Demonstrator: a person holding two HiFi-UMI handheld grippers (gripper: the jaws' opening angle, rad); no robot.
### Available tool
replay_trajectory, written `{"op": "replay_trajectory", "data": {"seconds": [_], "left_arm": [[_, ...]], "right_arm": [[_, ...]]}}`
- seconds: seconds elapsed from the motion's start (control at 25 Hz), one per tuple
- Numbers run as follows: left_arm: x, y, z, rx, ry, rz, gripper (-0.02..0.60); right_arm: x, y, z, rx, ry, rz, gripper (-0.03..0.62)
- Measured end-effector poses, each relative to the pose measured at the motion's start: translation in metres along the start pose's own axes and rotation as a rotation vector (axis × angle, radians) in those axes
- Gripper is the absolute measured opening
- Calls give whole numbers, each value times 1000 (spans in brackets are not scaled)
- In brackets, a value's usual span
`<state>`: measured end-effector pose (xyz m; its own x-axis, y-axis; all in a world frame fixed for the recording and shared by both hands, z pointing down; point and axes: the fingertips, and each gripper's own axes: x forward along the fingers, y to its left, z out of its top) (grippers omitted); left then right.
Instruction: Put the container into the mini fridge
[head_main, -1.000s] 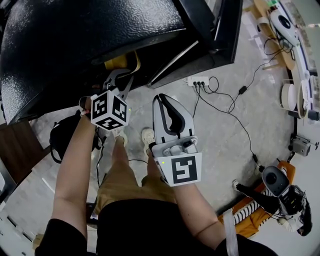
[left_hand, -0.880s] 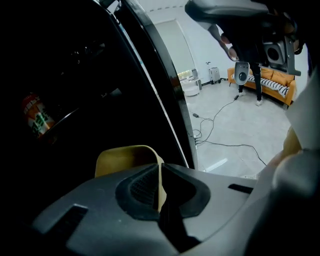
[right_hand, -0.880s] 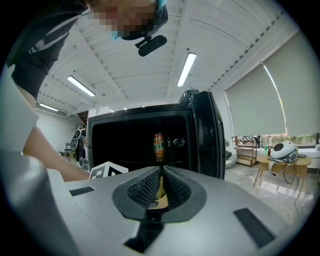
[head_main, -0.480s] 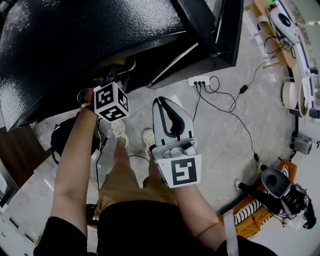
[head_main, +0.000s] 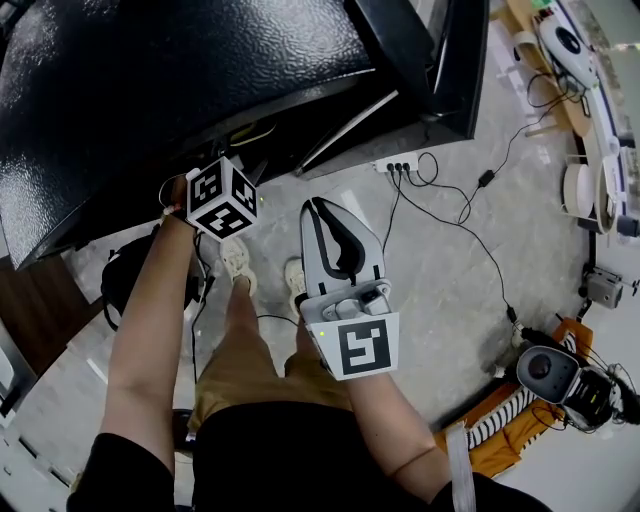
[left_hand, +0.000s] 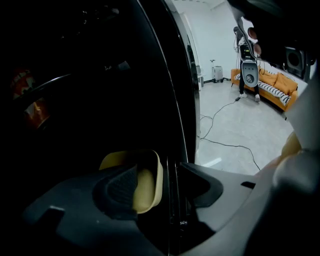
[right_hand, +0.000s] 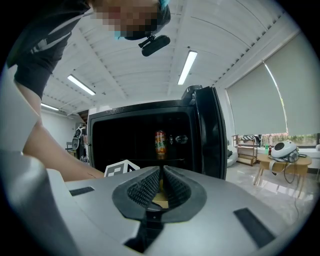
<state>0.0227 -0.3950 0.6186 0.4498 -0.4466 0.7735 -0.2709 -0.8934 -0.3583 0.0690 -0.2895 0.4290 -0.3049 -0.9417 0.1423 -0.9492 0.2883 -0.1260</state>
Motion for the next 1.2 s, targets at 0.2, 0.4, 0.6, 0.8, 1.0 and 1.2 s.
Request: {"op": "replay_trajectory", "data": {"seconds": [0.2, 0.4, 0.6, 0.8, 1.0, 1.2], "left_arm": [[-1, -4, -5, 42, 28, 13, 250], [-1, -6, -6, 40, 28, -4, 249], [-2, -6, -7, 40, 29, -7, 249], [-6, -6, -8, 31, 25, -8, 233], [-10, -10, -8, 32, 24, -2, 225], [-14, -9, -9, 26, 21, 18, 200]], "right_arm": [[1, 2, 0, -1, 3, 4, 46], [2, 4, -1, -3, 3, 7, 46], [3, 6, -2, -7, 6, 9, 46], [3, 8, -2, -17, 8, 10, 46], [3, 8, -2, -22, 12, 5, 46], [1, 11, 0, -23, 7, 6, 46]]}}
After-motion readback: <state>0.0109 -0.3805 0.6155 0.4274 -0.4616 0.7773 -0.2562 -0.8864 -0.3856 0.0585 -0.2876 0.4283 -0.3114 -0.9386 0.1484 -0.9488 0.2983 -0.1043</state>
